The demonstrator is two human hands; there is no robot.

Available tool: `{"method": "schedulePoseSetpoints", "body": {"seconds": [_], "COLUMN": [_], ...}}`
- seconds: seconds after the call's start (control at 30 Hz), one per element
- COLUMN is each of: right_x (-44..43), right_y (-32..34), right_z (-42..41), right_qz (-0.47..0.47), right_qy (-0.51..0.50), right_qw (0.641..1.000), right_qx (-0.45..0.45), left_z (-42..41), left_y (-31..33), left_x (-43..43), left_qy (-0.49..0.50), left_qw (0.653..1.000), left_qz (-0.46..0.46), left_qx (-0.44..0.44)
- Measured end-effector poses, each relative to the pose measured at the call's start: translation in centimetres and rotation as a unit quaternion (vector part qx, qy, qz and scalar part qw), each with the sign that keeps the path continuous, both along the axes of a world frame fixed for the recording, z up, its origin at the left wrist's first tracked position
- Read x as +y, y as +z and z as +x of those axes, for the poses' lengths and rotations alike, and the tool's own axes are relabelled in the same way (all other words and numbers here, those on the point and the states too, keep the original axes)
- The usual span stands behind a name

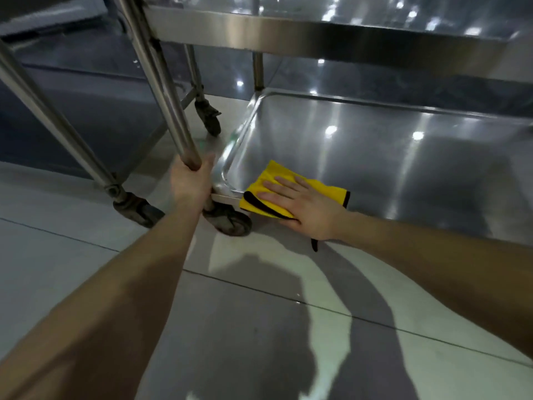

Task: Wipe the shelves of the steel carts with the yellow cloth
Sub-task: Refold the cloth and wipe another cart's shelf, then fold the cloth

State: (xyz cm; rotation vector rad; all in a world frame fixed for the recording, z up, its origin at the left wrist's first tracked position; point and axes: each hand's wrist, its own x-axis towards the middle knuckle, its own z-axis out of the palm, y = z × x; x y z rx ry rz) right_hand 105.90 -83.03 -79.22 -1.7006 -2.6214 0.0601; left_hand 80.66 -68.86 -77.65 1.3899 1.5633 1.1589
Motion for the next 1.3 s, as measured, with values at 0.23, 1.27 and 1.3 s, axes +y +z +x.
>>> {"method": "schedulePoseSetpoints", "body": {"seconds": [0.23,1.27,1.3], "right_x": [-10.2,-0.7,-0.8], "right_y": [2.2,20.5,21.3], "right_z": [9.6,-15.2,-16.2], "right_qz": [-0.068,-0.220,-0.212], "right_qy": [-0.095,-0.161,-0.150], "right_qw": [0.993,0.819,0.822], "right_qx": [0.031,0.504,0.507], "left_z": [1.2,-17.9,-18.8], "left_y": [-2.7,20.5,21.3], "left_x": [-6.1,-10.8,-11.0], "left_qy": [0.053,-0.295,-0.279], "left_qw": [0.975,0.946,0.953], "left_qz": [-0.166,-0.100,-0.091], "left_qx": [0.139,0.087,0.081]}}
